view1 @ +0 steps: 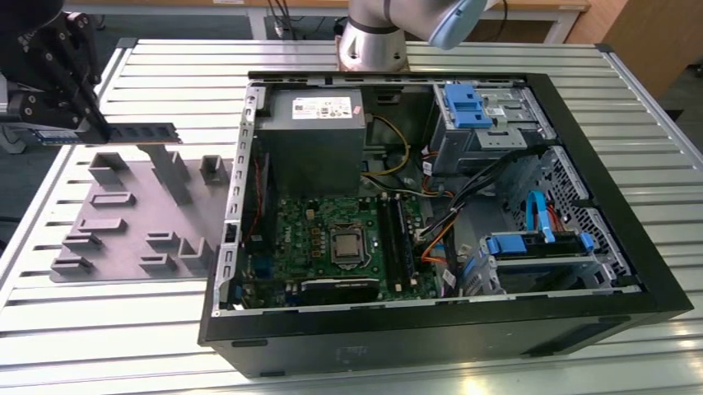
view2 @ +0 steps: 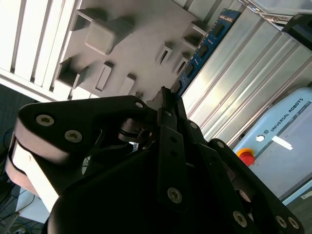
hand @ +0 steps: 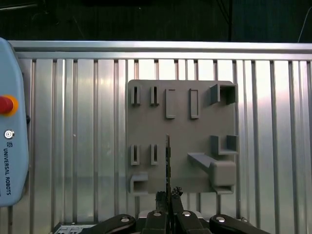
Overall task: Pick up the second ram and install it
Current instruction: 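Pick up the second ram and move it above second insertion slot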
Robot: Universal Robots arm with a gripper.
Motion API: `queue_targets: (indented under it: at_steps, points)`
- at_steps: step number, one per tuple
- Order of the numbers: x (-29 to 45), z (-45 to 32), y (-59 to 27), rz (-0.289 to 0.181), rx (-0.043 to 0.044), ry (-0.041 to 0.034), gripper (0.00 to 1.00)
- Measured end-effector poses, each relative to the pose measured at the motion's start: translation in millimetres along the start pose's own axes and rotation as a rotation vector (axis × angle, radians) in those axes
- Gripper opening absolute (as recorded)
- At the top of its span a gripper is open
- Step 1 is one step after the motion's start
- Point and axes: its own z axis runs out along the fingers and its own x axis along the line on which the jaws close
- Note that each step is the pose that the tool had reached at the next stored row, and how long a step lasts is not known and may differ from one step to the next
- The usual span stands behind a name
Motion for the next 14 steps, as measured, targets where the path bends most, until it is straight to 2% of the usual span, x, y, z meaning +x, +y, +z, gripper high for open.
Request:
queue_targets:
  at_steps: [14]
  points:
    - [-0.2, -0.3, -8.4, 0.000, 0.0000, 0.0000, 0.14]
